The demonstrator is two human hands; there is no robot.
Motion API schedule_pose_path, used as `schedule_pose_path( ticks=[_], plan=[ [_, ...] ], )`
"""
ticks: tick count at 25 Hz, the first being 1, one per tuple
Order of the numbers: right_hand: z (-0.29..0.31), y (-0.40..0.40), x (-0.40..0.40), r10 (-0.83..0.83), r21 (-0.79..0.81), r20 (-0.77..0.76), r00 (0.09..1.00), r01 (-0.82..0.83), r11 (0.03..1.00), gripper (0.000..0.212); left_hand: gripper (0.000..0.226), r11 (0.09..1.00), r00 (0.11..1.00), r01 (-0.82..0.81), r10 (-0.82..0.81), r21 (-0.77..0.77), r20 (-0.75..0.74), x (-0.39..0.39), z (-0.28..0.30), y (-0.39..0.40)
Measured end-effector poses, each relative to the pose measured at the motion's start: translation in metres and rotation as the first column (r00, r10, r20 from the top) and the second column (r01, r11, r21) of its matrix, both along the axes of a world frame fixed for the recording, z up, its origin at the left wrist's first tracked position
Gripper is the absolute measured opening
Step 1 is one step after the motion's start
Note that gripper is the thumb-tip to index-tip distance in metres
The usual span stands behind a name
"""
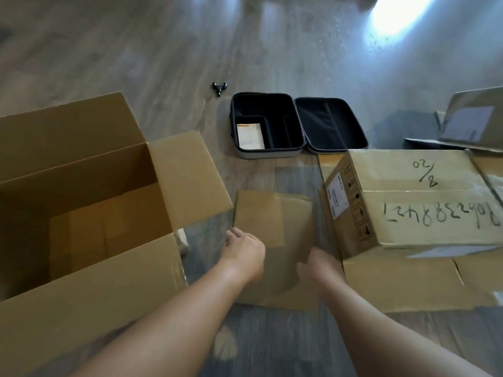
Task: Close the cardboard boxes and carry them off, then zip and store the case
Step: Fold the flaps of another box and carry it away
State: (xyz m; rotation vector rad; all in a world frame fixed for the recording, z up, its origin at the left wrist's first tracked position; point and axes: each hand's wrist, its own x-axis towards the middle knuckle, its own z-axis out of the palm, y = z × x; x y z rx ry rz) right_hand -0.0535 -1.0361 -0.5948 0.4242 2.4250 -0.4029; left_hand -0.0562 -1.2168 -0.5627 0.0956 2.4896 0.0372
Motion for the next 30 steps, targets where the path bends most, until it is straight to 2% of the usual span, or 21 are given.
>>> schedule_pose_path(
  ticks=[2,4,8,10,12,15,17,19,21,25,28,30],
  plan=[
    [-0.009,0.005,0.008,0.000,0.019,0.004,1.000,0.000,1.000,0.050,0.067,0.994,0.992,-0.101,0.103,-0.027,0.069,-0.001,-0.010,-0.003],
    [-0.013,0.008,0.011,-0.001,-0.015,-0.062,0.998,0.000,1.000,0.051,0.071,0.983,0.974,-0.181,0.184,-0.038,0.129,-0.001,-0.019,-0.005],
    [-0.015,0.004,0.002,0.003,-0.102,-0.064,0.998,-0.010,0.995,0.067,0.074,0.957,0.943,-0.288,0.280,0.022,0.179,-0.001,-0.028,-0.005],
    [-0.015,0.000,-0.004,-0.050,-0.147,-0.051,0.997,0.042,0.988,0.072,0.062,0.948,0.946,-0.308,0.296,0.080,0.135,-0.002,-0.029,-0.005],
    [-0.015,0.000,-0.011,-0.176,-0.226,-0.070,0.982,0.156,0.962,0.068,0.041,0.938,0.947,-0.317,0.306,0.141,0.097,-0.004,-0.030,-0.005],
    [-0.015,0.007,-0.015,-0.341,-0.397,-0.041,0.939,0.298,0.868,0.072,0.021,0.896,0.922,-0.387,0.375,0.216,0.097,-0.006,-0.030,-0.005],
    [-0.015,0.011,-0.013,-0.383,-0.460,-0.014,0.924,0.334,0.823,0.078,0.019,0.865,0.897,-0.442,0.429,0.237,0.105,-0.007,-0.029,-0.005],
    [-0.017,0.016,-0.010,-0.382,-0.481,-0.039,0.923,0.318,0.817,0.076,0.021,0.834,0.871,-0.491,0.481,0.252,0.105,-0.009,-0.028,-0.004],
    [-0.015,0.019,-0.010,-0.411,-0.508,-0.092,0.907,0.313,0.802,0.067,0.019,0.825,0.863,-0.495,0.502,0.272,0.048,-0.011,-0.023,-0.001],
    [0.001,0.027,-0.018,-0.534,-0.565,-0.222,0.816,0.339,0.753,0.032,0.021,0.876,0.885,-0.367,0.432,0.313,-0.170,-0.016,-0.007,0.013],
    [0.017,0.032,-0.026,-0.545,-0.582,-0.305,0.781,0.301,0.756,0.047,0.024,0.881,0.865,-0.303,0.414,0.362,-0.283,-0.022,0.008,0.022],
    [0.028,0.031,-0.028,-0.512,-0.567,-0.390,0.765,0.238,0.788,0.043,0.024,0.871,0.841,-0.287,0.428,0.399,-0.330,-0.028,0.020,0.026]
  ],
)
